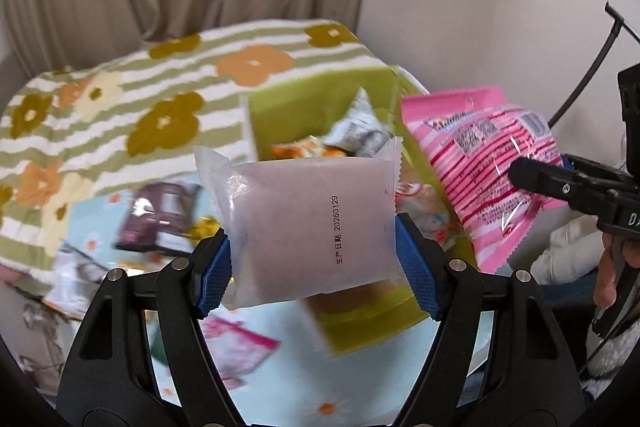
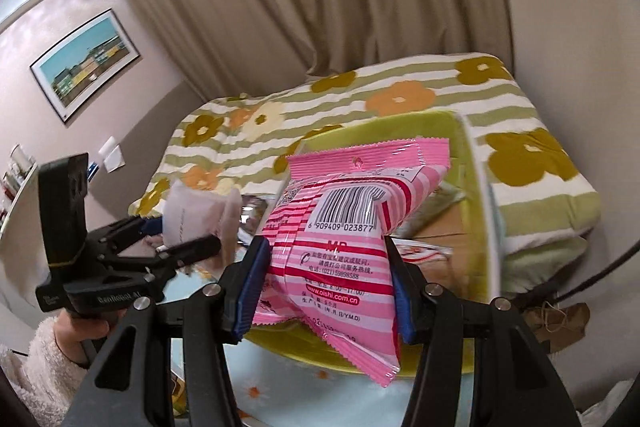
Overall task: Organize snacks
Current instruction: 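Lift both bags and carry them over the cardboard box, then open both tools to drop the white pouch and pink wafer pack into the box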
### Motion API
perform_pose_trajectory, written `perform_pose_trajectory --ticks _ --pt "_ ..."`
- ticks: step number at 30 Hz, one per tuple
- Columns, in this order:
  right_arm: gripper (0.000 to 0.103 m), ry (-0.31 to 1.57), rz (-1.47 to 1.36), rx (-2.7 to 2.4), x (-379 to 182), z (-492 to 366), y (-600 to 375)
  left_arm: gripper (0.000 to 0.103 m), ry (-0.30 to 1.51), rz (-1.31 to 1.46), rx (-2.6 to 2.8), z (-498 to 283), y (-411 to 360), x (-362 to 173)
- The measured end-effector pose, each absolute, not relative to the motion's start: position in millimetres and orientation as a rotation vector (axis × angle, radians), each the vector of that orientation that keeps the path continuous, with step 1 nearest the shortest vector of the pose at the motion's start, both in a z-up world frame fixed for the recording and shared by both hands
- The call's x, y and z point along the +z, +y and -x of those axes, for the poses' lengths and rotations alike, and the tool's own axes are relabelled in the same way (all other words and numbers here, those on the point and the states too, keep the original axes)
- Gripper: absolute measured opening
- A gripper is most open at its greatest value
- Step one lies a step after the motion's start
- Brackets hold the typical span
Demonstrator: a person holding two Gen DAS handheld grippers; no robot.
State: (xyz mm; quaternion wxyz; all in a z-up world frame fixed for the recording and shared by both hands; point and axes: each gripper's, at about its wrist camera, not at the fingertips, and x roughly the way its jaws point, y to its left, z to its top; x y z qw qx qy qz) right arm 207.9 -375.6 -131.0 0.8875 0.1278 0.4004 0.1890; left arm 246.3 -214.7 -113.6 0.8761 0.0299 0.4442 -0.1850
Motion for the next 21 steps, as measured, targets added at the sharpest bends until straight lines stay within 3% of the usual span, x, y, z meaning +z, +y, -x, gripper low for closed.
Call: perform_pose_trajectory --ticks 7,16,19,21 --pt "0.05 0.875 -0.309 0.383 -145 -212 -401 0.072 1.052 -0.05 -0.404 -252 -249 -152" --pt "0.05 0.88 -0.31 0.376 -150 -213 -404 0.075 1.094 -0.05 -0.411 -254 -249 -163" --pt "0.05 0.881 -0.31 0.374 -151 -215 -404 0.096 1.072 -0.036 -0.403 -252 -241 -156" --pt "0.05 0.882 -0.299 0.372 -152 -215 -403 0.101 1.049 -0.046 -0.381 -248 -233 -151"
